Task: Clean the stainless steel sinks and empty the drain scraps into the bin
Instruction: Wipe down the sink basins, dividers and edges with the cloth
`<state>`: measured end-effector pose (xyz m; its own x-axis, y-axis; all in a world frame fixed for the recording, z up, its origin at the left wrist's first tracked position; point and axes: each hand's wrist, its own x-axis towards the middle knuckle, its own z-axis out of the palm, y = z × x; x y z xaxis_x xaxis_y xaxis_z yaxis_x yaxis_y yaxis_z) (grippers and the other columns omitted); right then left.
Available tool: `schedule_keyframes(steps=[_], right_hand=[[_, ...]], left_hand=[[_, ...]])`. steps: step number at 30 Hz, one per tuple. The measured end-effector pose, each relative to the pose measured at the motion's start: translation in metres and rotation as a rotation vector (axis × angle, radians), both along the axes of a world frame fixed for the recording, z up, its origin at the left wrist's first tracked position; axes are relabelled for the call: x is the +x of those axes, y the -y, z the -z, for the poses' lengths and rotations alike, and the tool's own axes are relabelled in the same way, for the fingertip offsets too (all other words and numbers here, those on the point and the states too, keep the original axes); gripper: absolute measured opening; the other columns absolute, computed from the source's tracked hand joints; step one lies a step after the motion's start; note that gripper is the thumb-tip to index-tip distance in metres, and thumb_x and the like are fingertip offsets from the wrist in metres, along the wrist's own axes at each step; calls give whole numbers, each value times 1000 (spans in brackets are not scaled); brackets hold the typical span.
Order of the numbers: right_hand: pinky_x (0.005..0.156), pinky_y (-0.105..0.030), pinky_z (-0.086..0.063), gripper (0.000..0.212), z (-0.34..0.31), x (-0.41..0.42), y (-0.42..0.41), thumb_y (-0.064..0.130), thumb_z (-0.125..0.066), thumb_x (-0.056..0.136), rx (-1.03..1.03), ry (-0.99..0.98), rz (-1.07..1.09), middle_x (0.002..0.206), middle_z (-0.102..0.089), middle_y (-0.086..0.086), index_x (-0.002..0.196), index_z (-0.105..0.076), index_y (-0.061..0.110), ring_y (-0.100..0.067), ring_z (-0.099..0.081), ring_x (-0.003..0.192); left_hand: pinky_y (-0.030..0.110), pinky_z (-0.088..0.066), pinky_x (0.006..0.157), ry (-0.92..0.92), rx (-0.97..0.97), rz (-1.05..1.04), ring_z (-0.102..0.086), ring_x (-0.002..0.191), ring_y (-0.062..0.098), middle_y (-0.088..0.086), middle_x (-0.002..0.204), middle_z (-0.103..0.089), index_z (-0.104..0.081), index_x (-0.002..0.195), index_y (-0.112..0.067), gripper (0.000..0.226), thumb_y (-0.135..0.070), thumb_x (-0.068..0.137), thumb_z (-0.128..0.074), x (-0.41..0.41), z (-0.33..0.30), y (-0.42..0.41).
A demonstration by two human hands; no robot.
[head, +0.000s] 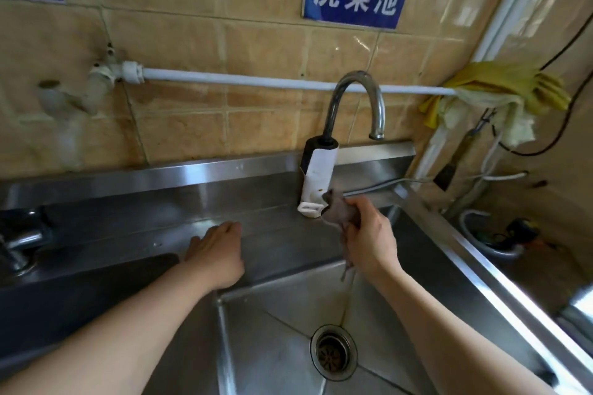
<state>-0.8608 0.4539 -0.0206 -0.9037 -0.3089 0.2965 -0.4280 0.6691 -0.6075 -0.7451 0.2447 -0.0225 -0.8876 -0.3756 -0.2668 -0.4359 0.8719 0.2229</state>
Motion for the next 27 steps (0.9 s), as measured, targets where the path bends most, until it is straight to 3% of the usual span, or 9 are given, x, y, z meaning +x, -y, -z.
schedule_keyframes(steps=[3, 8, 10, 12, 16, 18, 21, 24, 27], right_hand=[[66, -36, -46, 18, -11, -18, -3, 12, -53, 90, 20, -23, 28, 101, -64, -5, 107, -50, 18, -28, -60, 89], [75, -37, -47, 25, -18, -66, 10, 10, -58, 87, 19, -253, -97, 110, -60, -2, 111, -59, 19, -20, -56, 99], [73, -30, -44, 23, -13, -85, 19, 12, -61, 86, 9, -352, -189, 110, -60, -4, 109, -62, 16, -19, -56, 98], [72, -21, -41, 22, -6, -100, 28, 15, -62, 88, -7, -372, -250, 110, -56, -1, 110, -64, 17, -7, -54, 96], [78, -17, -31, 24, 24, -122, 39, 20, -52, 91, 141, -444, -398, 112, -54, -6, 109, -68, 21, -12, -44, 99], [79, -21, -38, 11, 31, -129, 36, 31, -50, 94, 202, -551, -444, 106, -52, 6, 98, -59, 27, -9, -48, 95], [77, -27, -45, 11, 34, -135, 32, 30, -50, 96, 170, -503, -546, 98, -44, 11, 89, -45, 23, -13, -50, 91], [78, -31, -47, 10, 51, -152, 25, 25, -48, 93, 222, -488, -587, 109, -51, 1, 98, -56, 25, -21, -54, 96], [75, -29, -47, 22, 63, -172, -1, 21, -56, 86, 245, -368, -425, 116, -56, -12, 104, -61, 33, -26, -59, 95]], left_hand=[[40, -26, 110, -10, 8, 16, -24, 141, 23, 3, 154, -24, -20, 147, -18, 62, -23, 93, -50, -9, -3, -15], [45, -33, 109, -48, 82, -35, -31, 138, 28, 3, 153, -28, -19, 147, -25, 69, -32, 89, -56, -36, -4, -31], [48, -35, 107, -84, 115, -75, -34, 136, 29, 1, 152, -29, -18, 146, -31, 71, -33, 87, -58, -48, -2, -38], [43, -32, 109, -97, 94, -77, -32, 138, 25, 2, 152, -30, -18, 148, -27, 69, -29, 90, -57, -60, 0, -44], [40, -28, 108, -106, 79, -100, -27, 140, 24, 2, 155, -23, -12, 151, -24, 69, -25, 95, -52, -78, 7, -55], [40, -28, 108, -90, 66, -107, -27, 140, 25, 3, 155, -22, -12, 150, -23, 68, -24, 95, -51, -83, 13, -57], [40, -29, 111, -73, 59, -110, -28, 140, 25, 5, 155, -24, -13, 151, -20, 70, -23, 93, -53, -92, 24, -52], [42, -30, 111, -52, 65, -137, -29, 139, 26, 7, 153, -27, -18, 149, -17, 69, -22, 91, -55, -99, 29, -48], [43, -31, 110, -54, 62, -129, -31, 138, 27, 8, 152, -29, -21, 148, -14, 66, -20, 91, -54, -105, 32, -48]])
